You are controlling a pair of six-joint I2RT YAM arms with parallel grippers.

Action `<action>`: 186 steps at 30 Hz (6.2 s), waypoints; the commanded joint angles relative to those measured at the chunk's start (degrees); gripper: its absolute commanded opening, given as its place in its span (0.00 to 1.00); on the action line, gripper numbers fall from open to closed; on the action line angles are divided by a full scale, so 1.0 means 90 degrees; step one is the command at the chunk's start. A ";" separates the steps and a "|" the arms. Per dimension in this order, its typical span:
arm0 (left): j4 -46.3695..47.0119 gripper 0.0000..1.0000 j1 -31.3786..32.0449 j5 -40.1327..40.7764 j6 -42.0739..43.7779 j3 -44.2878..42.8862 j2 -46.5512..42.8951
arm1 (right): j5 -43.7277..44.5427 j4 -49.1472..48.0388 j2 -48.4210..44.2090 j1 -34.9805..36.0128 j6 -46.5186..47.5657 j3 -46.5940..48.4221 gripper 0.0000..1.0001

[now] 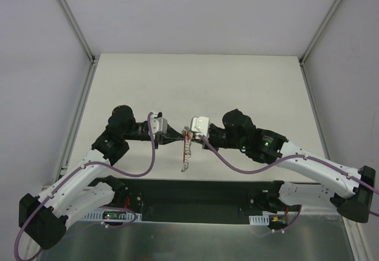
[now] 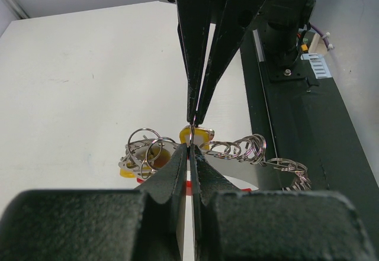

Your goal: Put the keys on the keyring

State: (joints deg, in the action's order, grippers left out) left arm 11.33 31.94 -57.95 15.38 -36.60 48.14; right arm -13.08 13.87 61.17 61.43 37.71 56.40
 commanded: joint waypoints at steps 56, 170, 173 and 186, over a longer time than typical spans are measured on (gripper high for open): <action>-0.0790 0.00 0.0650 0.0990 0.0205 -0.0513 0.0471 | -0.0148 -0.0369 0.0235 0.0059 -0.0196 0.0559 0.01; 0.1759 0.00 0.0923 0.1498 -0.1533 0.0463 0.0120 | -0.2707 -0.0896 -0.0546 -0.1581 -0.0812 -0.0515 0.01; 0.1437 0.00 0.1040 0.1702 -0.1319 0.0346 0.0178 | -0.2716 -0.0819 -0.0507 -0.1581 -0.0792 -0.0447 0.01; 0.0841 0.00 0.1275 0.2230 -0.1083 0.0102 0.0198 | -0.2317 -0.0331 -0.0371 -0.1367 -0.0500 -0.0212 0.01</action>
State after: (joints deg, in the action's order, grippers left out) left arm 18.96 42.83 -40.01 4.93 -32.86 50.61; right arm -34.44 11.03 57.89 48.14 31.22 50.61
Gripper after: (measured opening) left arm 0.007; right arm 0.017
